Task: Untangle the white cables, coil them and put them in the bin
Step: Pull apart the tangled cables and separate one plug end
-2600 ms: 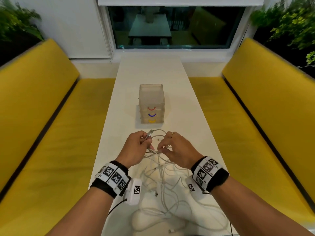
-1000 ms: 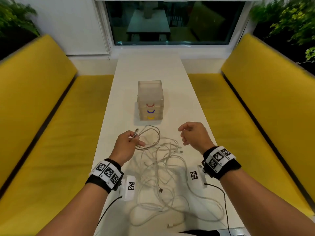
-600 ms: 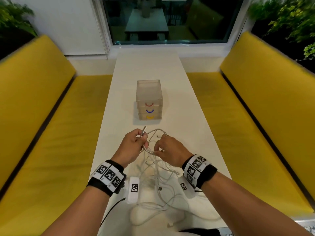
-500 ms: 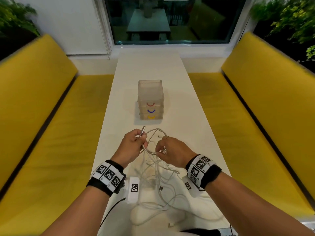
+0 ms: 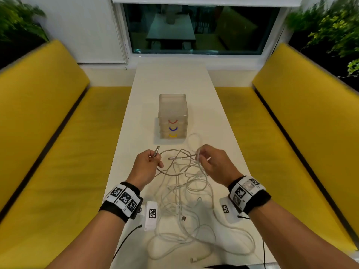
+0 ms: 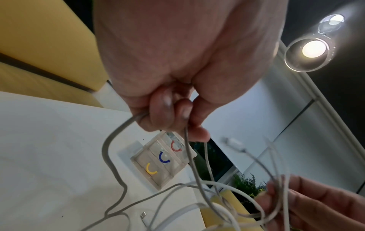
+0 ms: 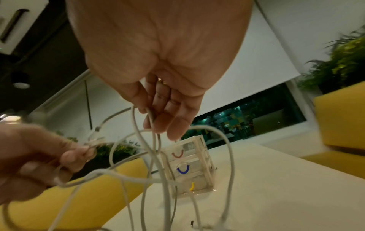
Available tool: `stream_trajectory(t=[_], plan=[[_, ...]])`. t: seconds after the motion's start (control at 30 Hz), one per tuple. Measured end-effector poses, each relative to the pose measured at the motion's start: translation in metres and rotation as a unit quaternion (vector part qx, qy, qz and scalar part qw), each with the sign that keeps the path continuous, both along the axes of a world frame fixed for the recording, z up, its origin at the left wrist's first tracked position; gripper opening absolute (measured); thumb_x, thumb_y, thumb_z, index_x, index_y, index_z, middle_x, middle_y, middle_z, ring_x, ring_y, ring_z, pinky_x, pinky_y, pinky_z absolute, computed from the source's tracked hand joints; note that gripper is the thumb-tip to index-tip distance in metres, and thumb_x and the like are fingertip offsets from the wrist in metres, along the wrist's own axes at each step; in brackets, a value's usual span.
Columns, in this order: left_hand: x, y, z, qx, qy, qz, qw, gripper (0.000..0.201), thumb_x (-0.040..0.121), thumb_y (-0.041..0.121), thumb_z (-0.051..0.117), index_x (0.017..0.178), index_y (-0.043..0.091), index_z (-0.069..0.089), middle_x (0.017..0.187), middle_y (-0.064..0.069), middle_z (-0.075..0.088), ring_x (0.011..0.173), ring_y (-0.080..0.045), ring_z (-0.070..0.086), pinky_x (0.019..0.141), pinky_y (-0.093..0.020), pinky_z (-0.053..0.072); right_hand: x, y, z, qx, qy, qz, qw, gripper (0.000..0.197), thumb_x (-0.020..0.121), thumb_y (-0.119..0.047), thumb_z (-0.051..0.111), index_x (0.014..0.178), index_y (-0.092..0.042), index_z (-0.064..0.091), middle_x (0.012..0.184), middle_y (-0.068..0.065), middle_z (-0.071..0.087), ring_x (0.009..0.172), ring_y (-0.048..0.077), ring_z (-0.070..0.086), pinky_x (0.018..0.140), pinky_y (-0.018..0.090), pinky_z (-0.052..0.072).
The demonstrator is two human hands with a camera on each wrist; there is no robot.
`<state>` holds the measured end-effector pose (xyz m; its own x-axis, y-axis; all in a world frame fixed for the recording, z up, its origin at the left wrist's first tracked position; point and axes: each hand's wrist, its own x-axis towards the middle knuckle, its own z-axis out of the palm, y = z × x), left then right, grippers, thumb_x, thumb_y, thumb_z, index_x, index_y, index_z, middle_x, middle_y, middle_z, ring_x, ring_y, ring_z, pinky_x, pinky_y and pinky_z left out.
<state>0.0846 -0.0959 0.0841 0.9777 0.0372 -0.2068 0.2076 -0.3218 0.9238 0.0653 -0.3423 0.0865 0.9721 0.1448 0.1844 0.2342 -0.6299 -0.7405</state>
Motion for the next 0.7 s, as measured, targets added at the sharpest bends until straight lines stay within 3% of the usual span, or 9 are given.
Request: stream_trajectory(t=[0.07,0.13,0.2,0.33,0.37,0.5,0.6,0.67,0.7], plan=[[0.0,0.002,-0.001,0.001,0.005,0.001,1.0,0.017,0.102,0.013,0.052,0.089,0.011,0.062,0.073,-0.002,0.067,0.052,-0.005,0.046,0.052,-0.027,0.033,0.003,-0.008,0.003,0.062,0.006,-0.036,0.997,0.008,0.093,-0.009,0.057,0.089,-0.014,0.061,0.077,-0.006,0.069,0.068,0.011,0.063,0.063,0.025,0.05],[-0.001,0.001,-0.001,-0.004,0.01,-0.008,1.0,0.017,0.101,0.013,0.053,0.086,0.011,0.061,0.071,-0.002,0.065,0.051,-0.006,0.045,0.052,-0.027,0.033,0.005,-0.015,0.006,0.126,0.018,-0.068,0.989,0.008,0.093,-0.01,0.059,0.086,-0.01,0.055,0.07,-0.002,0.059,0.062,0.018,0.055,0.057,0.037,0.05],[-0.002,-0.001,-0.001,-0.002,0.011,-0.014,1.0,0.019,0.101,0.013,0.054,0.083,0.013,0.06,0.068,-0.002,0.063,0.052,-0.009,0.043,0.052,-0.027,0.032,0.007,-0.02,0.009,0.183,0.036,-0.082,0.979,0.018,0.095,-0.012,0.061,0.085,-0.004,0.05,0.069,0.004,0.053,0.062,0.024,0.053,0.051,0.042,0.053],[-0.002,-0.001,0.003,-0.005,0.012,-0.002,1.0,0.019,0.101,0.013,0.053,0.083,0.013,0.059,0.067,-0.002,0.058,0.054,-0.011,0.043,0.051,-0.025,0.033,0.01,-0.034,0.01,0.321,0.07,-0.091,0.94,0.008,0.094,-0.008,0.062,0.094,-0.002,0.058,0.084,0.016,0.064,0.07,0.033,0.064,0.053,0.036,0.056],[-0.002,0.0,0.005,-0.012,0.01,0.008,1.0,0.018,0.1,0.013,0.053,0.083,0.012,0.059,0.067,-0.002,0.056,0.054,-0.011,0.042,0.048,-0.022,0.033,0.012,-0.039,0.007,0.316,0.082,-0.097,0.94,0.003,0.093,-0.006,0.062,0.095,-0.004,0.061,0.086,0.017,0.064,0.07,0.034,0.066,0.055,0.037,0.056],[-0.001,0.004,0.015,-0.052,-0.013,0.033,0.998,0.016,0.098,0.008,0.056,0.082,0.01,0.059,0.062,0.0,0.048,0.047,-0.006,0.039,0.044,-0.018,0.03,0.011,-0.053,-0.006,0.081,0.199,-0.052,0.975,0.038,0.089,0.017,0.047,0.095,-0.013,0.069,0.1,0.012,0.066,0.075,0.028,0.071,0.056,0.033,0.055],[-0.001,0.001,0.02,-0.068,-0.033,0.008,0.997,0.015,0.096,0.007,0.06,0.082,0.003,0.063,0.062,-0.003,0.053,0.046,-0.004,0.04,0.05,-0.023,0.03,0.006,-0.049,-0.007,-0.09,0.249,-0.046,0.963,0.041,0.088,0.014,0.045,0.104,-0.016,0.068,0.11,0.008,0.065,0.092,0.02,0.064,0.074,0.027,0.051],[-0.002,-0.003,0.022,-0.078,-0.04,-0.009,0.996,0.015,0.095,0.008,0.062,0.085,-0.001,0.067,0.064,-0.005,0.057,0.048,-0.007,0.039,0.049,-0.022,0.03,0.005,-0.04,0.0,-0.108,0.213,-0.109,0.965,0.04,0.088,0.01,0.043,0.105,-0.016,0.069,0.11,0.004,0.065,0.106,0.022,0.062,0.09,0.031,0.05],[-0.003,-0.005,0.022,-0.084,-0.044,-0.017,0.995,0.016,0.095,0.01,0.062,0.086,0.0,0.07,0.064,-0.003,0.059,0.048,-0.008,0.038,0.047,-0.02,0.03,0.005,-0.034,0.004,-0.078,0.184,-0.138,0.97,0.041,0.086,0.011,0.043,0.101,-0.018,0.069,0.106,0.001,0.065,0.106,0.022,0.062,0.091,0.032,0.049]])
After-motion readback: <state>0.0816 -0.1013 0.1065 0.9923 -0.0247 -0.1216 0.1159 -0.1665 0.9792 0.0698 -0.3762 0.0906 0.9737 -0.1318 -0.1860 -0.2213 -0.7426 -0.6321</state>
